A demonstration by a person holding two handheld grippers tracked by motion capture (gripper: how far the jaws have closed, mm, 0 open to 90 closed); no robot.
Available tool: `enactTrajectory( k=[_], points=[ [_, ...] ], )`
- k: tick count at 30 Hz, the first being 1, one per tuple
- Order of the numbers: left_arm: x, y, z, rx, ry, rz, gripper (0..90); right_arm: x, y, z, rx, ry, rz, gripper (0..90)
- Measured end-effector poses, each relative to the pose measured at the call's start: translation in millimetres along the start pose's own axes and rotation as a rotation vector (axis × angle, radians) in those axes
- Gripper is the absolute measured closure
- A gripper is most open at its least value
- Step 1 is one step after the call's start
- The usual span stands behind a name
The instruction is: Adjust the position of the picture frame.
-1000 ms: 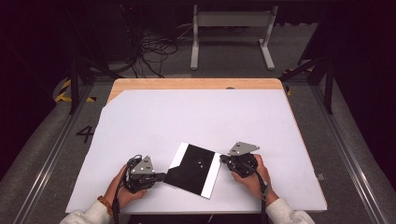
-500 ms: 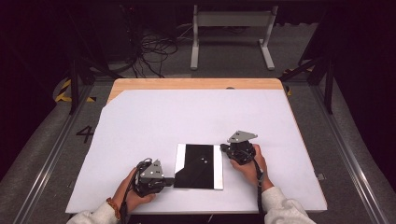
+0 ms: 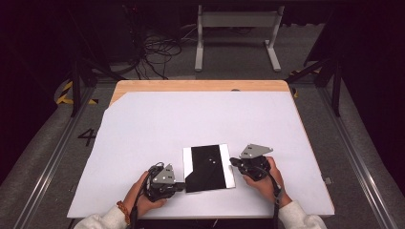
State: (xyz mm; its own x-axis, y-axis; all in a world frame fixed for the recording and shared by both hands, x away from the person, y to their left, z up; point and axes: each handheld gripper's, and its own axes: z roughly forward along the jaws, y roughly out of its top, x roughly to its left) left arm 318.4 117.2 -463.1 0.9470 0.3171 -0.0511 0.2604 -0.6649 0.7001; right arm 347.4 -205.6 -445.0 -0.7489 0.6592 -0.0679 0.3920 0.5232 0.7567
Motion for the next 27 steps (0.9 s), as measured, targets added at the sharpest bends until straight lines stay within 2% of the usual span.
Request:
enactTrajectory(
  k=[2, 7, 9, 10, 13, 21, 23, 25, 27],
  points=[
    [-1.3, 2.7, 2.0, 0.004, 0.000, 0.014, 89.6, 6.8, -2.9, -8.2, -0.005, 0.013, -0.009, 90.0],
    [-3.1, 7.5, 5.7, 0.013, -0.010, 0.018, 89.6, 20.6, -16.7, -23.6, 0.011, 0.048, -0.018, 90.0],
    [-4.8, 9.5, 7.6, 0.015, -0.013, 0.019, 89.7, 24.6, -21.5, -27.8, 0.027, 0.048, -0.035, 90.0],
    [-4.6, 10.6, 8.3, 0.017, -0.012, 0.035, 89.6, 25.5, -23.5, -30.3, 0.025, 0.057, -0.027, 90.0],
    [-5.4, 12.0, 9.9, 0.018, -0.017, 0.036, 89.5, 29.4, -29.2, -35.2, 0.030, 0.054, -0.033, 90.0],
    [-7.8, 15.2, 13.1, 0.014, -0.021, 0.040, 89.2, 29.7, -35.6, -36.1, 0.043, 0.050, -0.023, 90.0],
    [-7.1, 15.7, 13.4, 0.014, -0.030, 0.043, 88.8, 29.8, -35.9, -35.1, 0.048, 0.046, -0.029, 90.0],
    [-3.2, 15.6, 11.1, -0.008, -0.047, 0.029, 87.9, 29.8, -36.2, -33.7, 0.053, 0.029, -0.036, 90.0],
    [2.3, 17.6, 6.5, -0.013, -0.006, 0.037, 88.0, 28.3, -37.2, -33.1, 0.050, 0.030, -0.034, 90.0]
  ],
)
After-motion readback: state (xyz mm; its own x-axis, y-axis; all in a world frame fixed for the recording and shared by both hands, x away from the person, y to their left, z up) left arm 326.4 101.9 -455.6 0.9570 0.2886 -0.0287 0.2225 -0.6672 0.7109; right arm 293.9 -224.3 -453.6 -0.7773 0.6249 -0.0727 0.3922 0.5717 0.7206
